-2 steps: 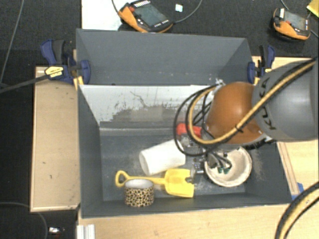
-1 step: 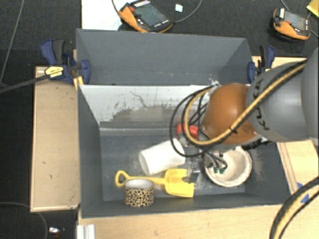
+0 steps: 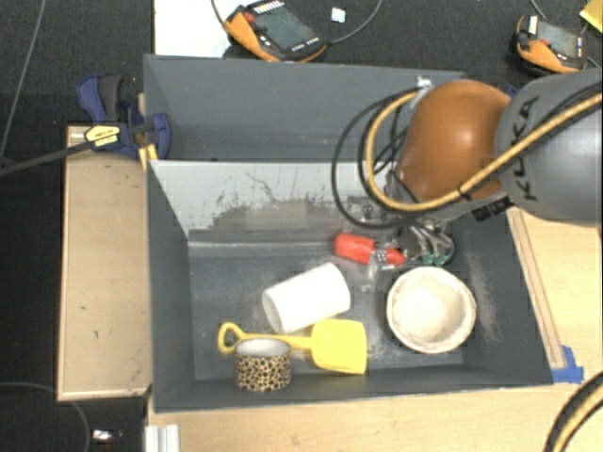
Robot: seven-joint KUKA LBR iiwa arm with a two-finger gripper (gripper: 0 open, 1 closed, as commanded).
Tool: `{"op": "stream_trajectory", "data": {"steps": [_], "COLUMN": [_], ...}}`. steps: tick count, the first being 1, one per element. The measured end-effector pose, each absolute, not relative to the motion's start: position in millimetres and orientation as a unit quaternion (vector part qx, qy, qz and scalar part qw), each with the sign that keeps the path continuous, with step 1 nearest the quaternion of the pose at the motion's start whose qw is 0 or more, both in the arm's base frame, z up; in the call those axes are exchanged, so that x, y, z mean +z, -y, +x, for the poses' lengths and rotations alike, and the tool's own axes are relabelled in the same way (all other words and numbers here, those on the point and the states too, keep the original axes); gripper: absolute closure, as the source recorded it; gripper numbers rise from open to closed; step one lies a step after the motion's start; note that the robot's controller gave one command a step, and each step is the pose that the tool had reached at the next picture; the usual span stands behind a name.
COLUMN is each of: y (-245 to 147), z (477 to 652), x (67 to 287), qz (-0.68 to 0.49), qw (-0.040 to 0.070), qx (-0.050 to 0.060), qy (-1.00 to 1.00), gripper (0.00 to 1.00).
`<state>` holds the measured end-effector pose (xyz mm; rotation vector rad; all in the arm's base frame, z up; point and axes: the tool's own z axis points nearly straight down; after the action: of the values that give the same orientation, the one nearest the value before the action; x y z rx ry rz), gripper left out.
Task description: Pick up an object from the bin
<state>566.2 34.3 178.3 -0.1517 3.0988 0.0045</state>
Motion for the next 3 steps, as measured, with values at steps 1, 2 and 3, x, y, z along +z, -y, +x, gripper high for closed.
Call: {"op": "stream_trajectory", "data": {"steps": [1,2,3], "y": [-66.8,-53.2,-26.6], "z": [541.8,526.4,506.9], "x": [68.5,82.1,91.1], "qz": [-0.055,-0.072,-0.093], "qw": [0.009,0.015,0.015], "qx": [0.003,0.004,0.002], "qy": [-0.998,-0.997,-0.996], "gripper": [0.00,0.00,0.00]}}
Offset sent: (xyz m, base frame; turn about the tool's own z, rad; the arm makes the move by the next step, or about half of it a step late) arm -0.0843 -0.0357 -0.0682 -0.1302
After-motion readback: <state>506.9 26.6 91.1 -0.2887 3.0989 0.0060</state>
